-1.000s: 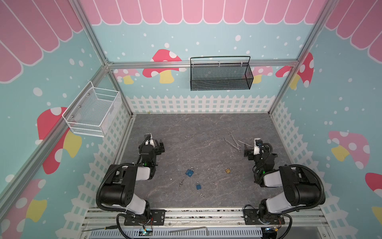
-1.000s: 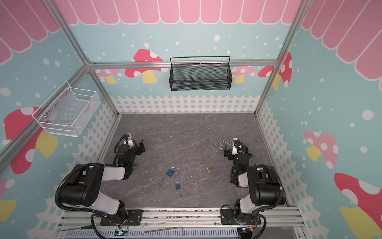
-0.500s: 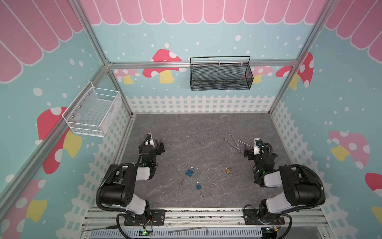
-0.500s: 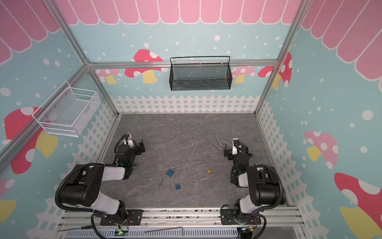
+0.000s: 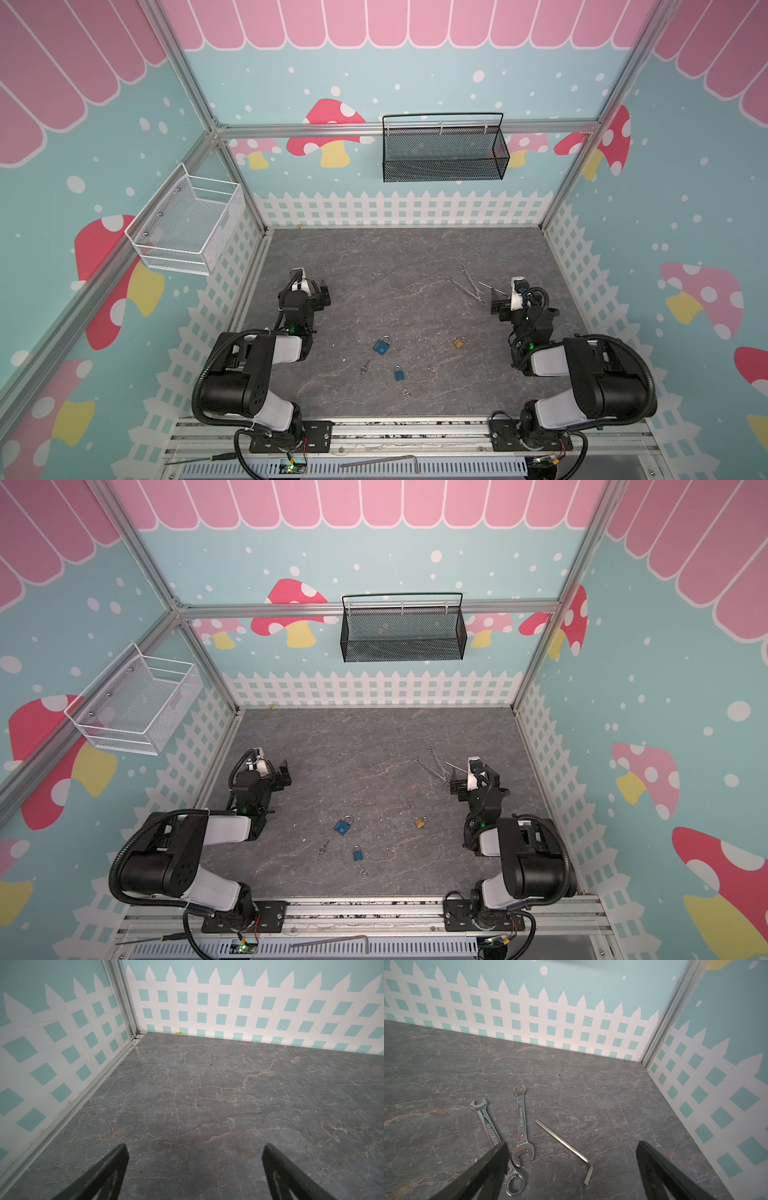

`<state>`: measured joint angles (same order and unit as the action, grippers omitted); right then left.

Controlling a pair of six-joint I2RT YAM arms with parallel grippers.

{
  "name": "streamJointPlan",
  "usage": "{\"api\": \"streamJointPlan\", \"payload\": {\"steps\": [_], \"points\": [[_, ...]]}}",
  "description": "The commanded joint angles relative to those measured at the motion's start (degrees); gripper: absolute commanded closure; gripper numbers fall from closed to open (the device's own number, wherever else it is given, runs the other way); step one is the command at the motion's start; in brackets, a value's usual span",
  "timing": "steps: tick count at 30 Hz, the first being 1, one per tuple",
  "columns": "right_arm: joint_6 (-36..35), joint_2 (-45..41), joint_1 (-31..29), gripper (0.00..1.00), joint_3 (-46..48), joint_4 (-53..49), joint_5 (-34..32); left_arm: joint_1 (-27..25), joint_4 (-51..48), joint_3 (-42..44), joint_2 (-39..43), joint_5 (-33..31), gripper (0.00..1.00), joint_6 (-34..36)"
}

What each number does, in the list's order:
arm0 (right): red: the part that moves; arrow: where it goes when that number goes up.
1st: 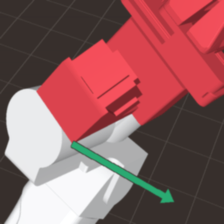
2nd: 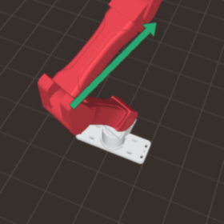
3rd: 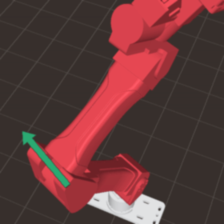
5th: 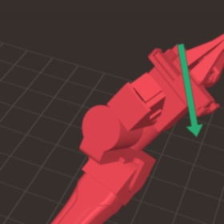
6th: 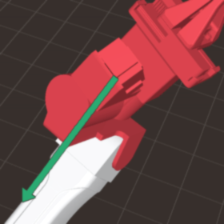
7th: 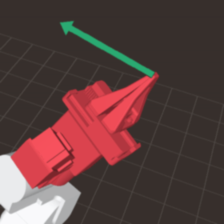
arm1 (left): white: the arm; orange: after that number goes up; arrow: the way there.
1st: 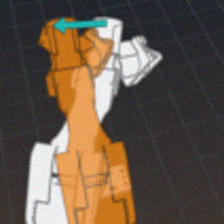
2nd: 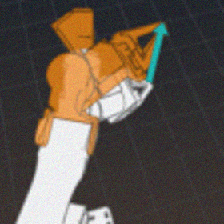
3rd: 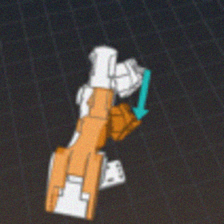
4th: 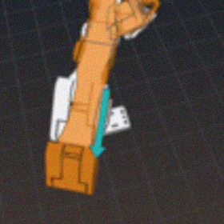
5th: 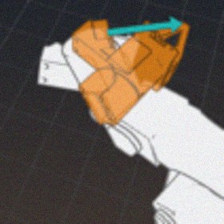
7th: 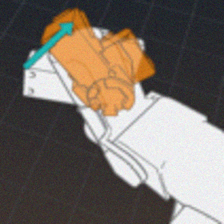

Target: Unlock with the key

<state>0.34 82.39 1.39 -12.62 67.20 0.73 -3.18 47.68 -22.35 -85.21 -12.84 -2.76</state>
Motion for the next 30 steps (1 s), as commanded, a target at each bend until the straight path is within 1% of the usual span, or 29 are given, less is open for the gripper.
{"api": "streamJointPlan", "payload": {"steps": [1, 3, 5, 8, 9, 11, 13, 14, 16, 19, 21, 23, 27, 30], "points": [[1.43, -5.71, -0.21, 0.02, -1.57, -6.62, -2.33, -0.2, -3.77, 0.39, 5.98, -0.1, 0.0, 0.62], [3.82, -8.64, -0.13, 0.02, -2.72, -11.85, -4.21, -0.16, -8.39, 0.14, 10.32, -0.72, 0.0, -0.35], [9.43, -11.62, -0.16, 0.02, -5.14, -19.62, -7.68, -0.16, -14.44, -0.77, 15.49, -2.31, 0.0, -3.78], [13.24, -14.42, -0.16, 0.02, -7.91, -27.12, -7.98, 0.01, -21.74, -2.67, 22.32, -1.64, 0.0, -8.84], [16.59, -15.21, -0.16, 0.02, -8.84, -30.11, -8.53, 0.11, -24.06, -3.3, 24.44, -1.22, 0.0, -11.4], [25.4, -17.09, -0.14, 0.02, -11.3, -37.95, -9.71, 0.36, -28.39, -4.5, 27.88, -2.43, 0.0, -18.12], [31.22, -18.71, -0.07, 0.02, -12.25, -43.22, -8.97, 0.92, -32.5, -5.39, 31.26, -2.13, 0.0, -24.97], [33.05, -19.52, -0.07, 0.02, -12.26, -44.3, -8.25, 0.98, -34.92, -5.54, 32.68, -2.01, 0.0, -27.64], [33.39, -21.19, -0.07, 0.02, -12.08, -45.29, -4.14, 1.15, -35.73, -3.91, 35.76, -3.1, 0.0, -33.96], [33.61, -23.38, -0.07, 0.02, -12.47, -47.35, -0.03, 1.47, -35.0, -1.01, 40.24, -1.97, 0.0, -38.59], [33.18, -24.41, -0.07, 0.02, -13.09, -48.95, 2.54, 1.42, -37.04, -1.16, 42.73, 1.08, 0.0, -39.09], [32.8, -24.82, -0.16, 0.02, -14.03, -50.34, 5.74, 1.36, -41.53, -2.6, 44.31, 3.19, 0.0, -40.11], [31.52, -24.22, -0.96, 0.02, -17.1, -55.84, 10.89, 0.69, -48.69, -5.55, 44.88, 9.4, 0.0, -41.44], [29.19, -23.94, -3.09, 0.02, -19.49, -61.19, 12.1, -2.33, -53.28, -7.3, 44.51, 12.34, 0.0, -41.94]]}}
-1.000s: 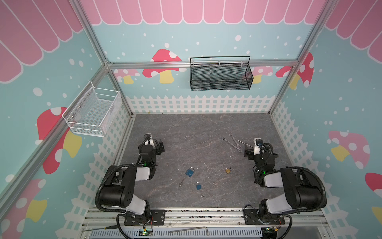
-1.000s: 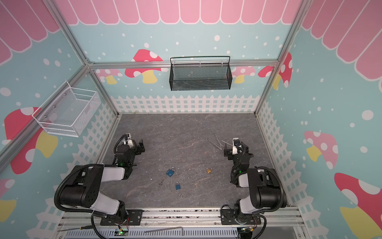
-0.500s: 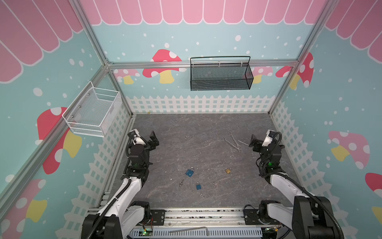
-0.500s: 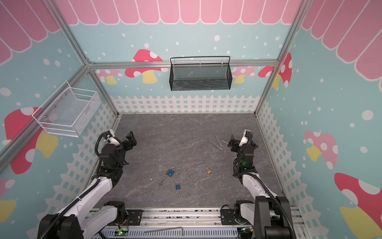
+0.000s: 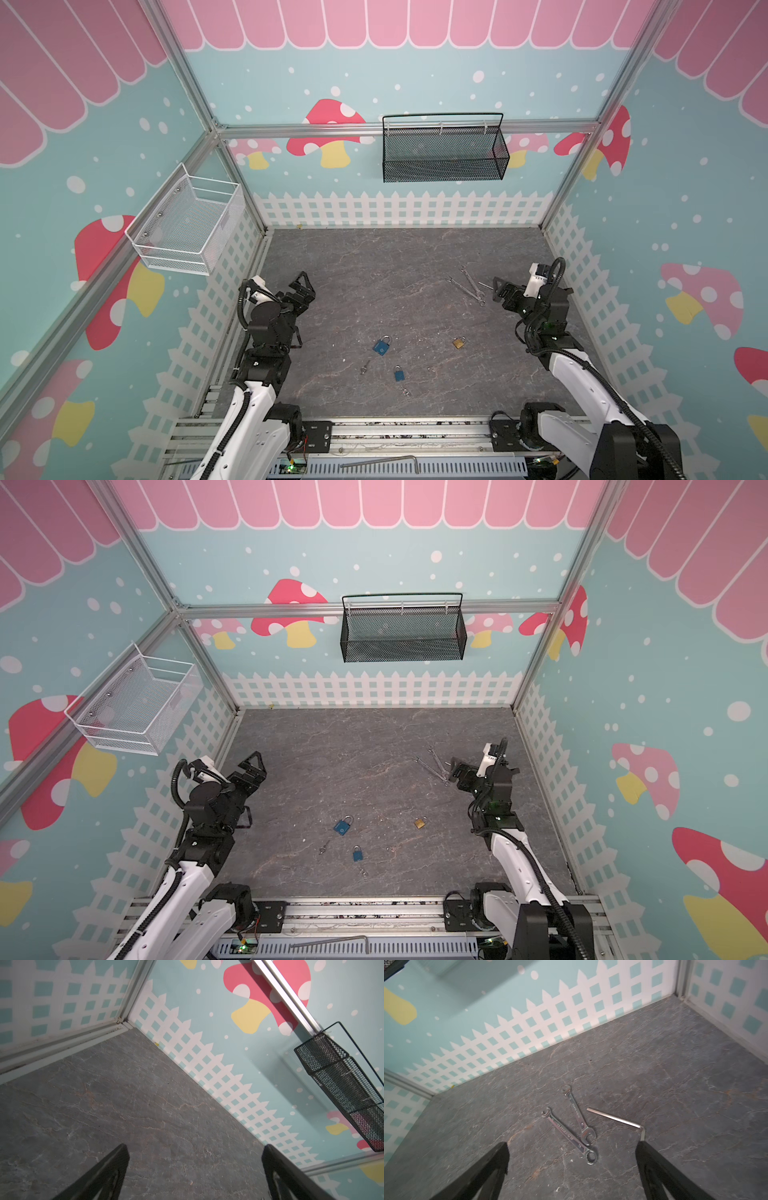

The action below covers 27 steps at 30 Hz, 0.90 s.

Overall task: Unlock with the key
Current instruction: 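Move both grippers forward over the padlocks and keys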

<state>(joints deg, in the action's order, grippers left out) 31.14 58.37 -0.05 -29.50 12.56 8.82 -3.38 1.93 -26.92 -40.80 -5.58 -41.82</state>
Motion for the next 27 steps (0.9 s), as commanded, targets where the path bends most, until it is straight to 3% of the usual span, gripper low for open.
{"api": "streamJointPlan", "payload": {"steps": [1, 10, 18, 21, 27], "points": [[-1.96, -0.05, -2.59, 0.02, -3.42, -8.69, 3.83, -3.95, -8.62, -3.23, -0.03, 5.33, 0.0, -2.93], [-4.71, -0.06, -16.17, 0.02, -7.87, -22.82, 3.3, -27.22, -16.91, -7.0, -3.49, -2.45, 0.0, -3.12], [-6.16, 2.08, -27.11, 0.02, -10.27, -37.22, 2.22, -44.86, -17.9, -7.4, -7.92, -8.73, 0.0, -6.69], [-4.31, 1.5, -32.33, 0.0, -9.79, -39.88, 0.24, -49.94, -18.41, -8.03, -9.01, -12.3, 0.0, -8.6], [2.46, 3.38, -44.38, 0.08, -9.21, -42.6, -3.73, -55.99, -18.45, -6.42, -9.35, -18.44, 0.0, -16.39]]}}
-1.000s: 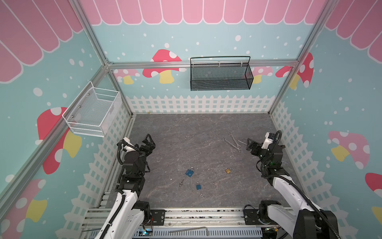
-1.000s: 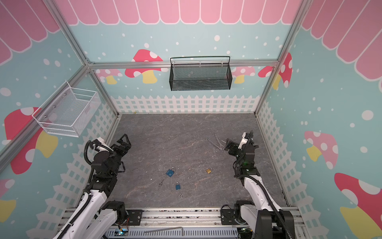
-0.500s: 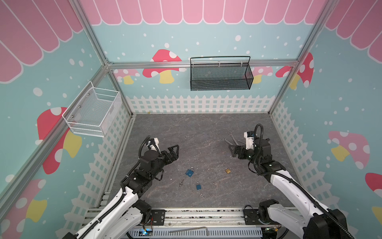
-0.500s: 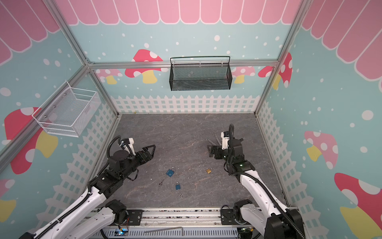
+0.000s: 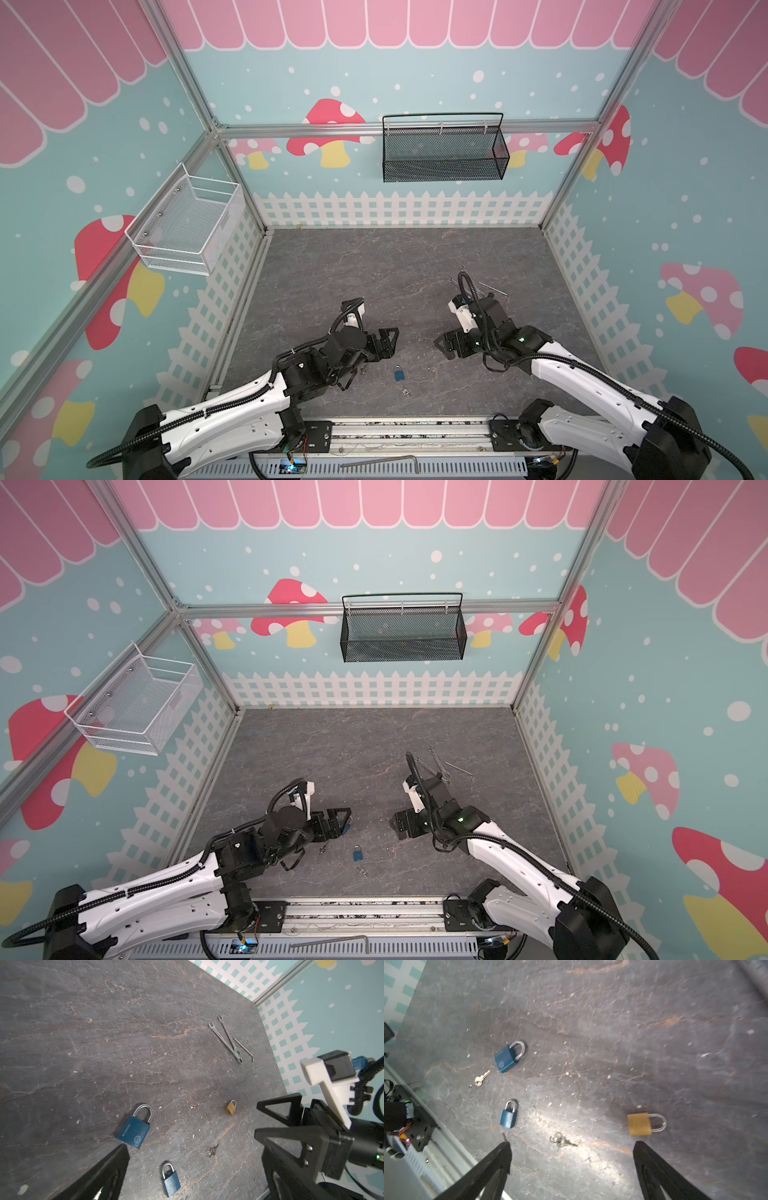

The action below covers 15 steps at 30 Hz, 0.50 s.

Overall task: Unlock with the key
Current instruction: 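Move both grippers forward over the padlocks and keys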

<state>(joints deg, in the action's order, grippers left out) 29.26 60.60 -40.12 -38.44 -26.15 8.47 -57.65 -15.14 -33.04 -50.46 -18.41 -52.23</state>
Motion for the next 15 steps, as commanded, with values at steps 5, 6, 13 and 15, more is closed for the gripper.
{"api": "streamJointPlan", "payload": {"steps": [5, 6, 13, 15], "points": [[9.08, 4.23, -11.53, 0.12, 0.02, -3.33, -6.41, -2.45, -3.67, 0.37, 1.1, -5.67, 0.0, -8.3], [9.58, 4.96, -12.47, 0.14, 0.07, -2.23, -5.82, -2.47, -4.02, 0.64, 1.31, -5.58, 0.0, -8.6], [7.49, 11.75, -14.4, 0.28, -0.59, -0.58, -6.57, -2.47, -7.79, 0.67, 2.54, -4.55, 0.0, -9.3], [6.42, 12.5, -14.37, 0.33, -0.79, -0.01, -6.37, -2.43, -8.58, 0.65, 2.81, -4.71, 0.0, -9.46]]}}
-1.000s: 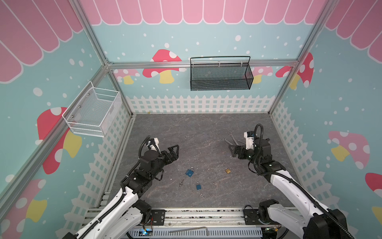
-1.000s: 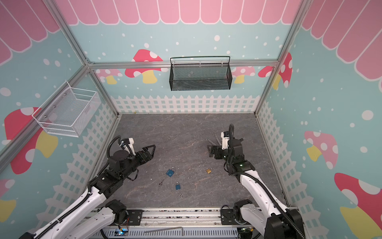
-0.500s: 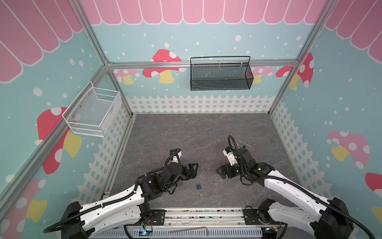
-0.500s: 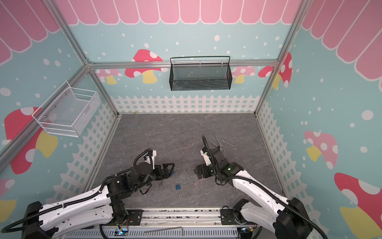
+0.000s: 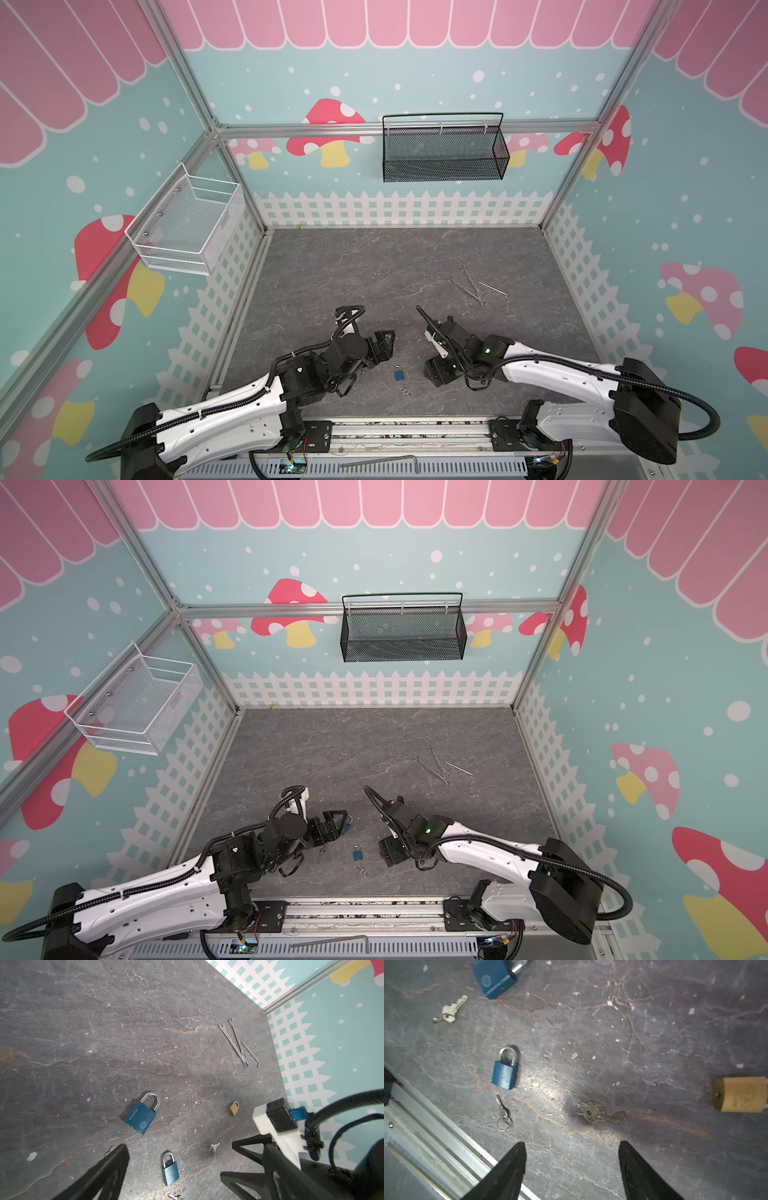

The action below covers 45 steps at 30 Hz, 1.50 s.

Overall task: Unlock with the key
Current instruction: 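Move both grippers forward over the padlocks and keys, then lower the right gripper onto the silver key and close it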

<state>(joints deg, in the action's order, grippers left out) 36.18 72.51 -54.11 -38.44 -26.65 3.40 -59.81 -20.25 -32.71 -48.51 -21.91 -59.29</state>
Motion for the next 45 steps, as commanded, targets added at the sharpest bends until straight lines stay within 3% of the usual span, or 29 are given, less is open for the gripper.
{"api": "streamJointPlan", "payload": {"steps": [1, 11, 30, 45], "points": [[-1.11, 1.1, -0.39, 0.35, -1.15, 0.56, -1.48, -0.25, -3.7, 0.36, 1.03, -1.2, 0.0, -2.38], [2.69, 5.29, -1.93, 0.49, -2.43, 2.16, -2.33, -0.22, -4.52, 0.46, 1.34, -1.91, 0.0, -1.92], [12.09, 10.73, -5.45, 0.6, -4.76, 1.38, -12.68, 0.68, -5.24, 1.33, 2.51, -3.69, 0.0, -0.14], [16.32, 16.44, -8.41, 0.68, -8.18, -1.66, -17.31, 4.44, -5.36, 2.41, 3.82, 0.57, 0.0, 2.07]]}}
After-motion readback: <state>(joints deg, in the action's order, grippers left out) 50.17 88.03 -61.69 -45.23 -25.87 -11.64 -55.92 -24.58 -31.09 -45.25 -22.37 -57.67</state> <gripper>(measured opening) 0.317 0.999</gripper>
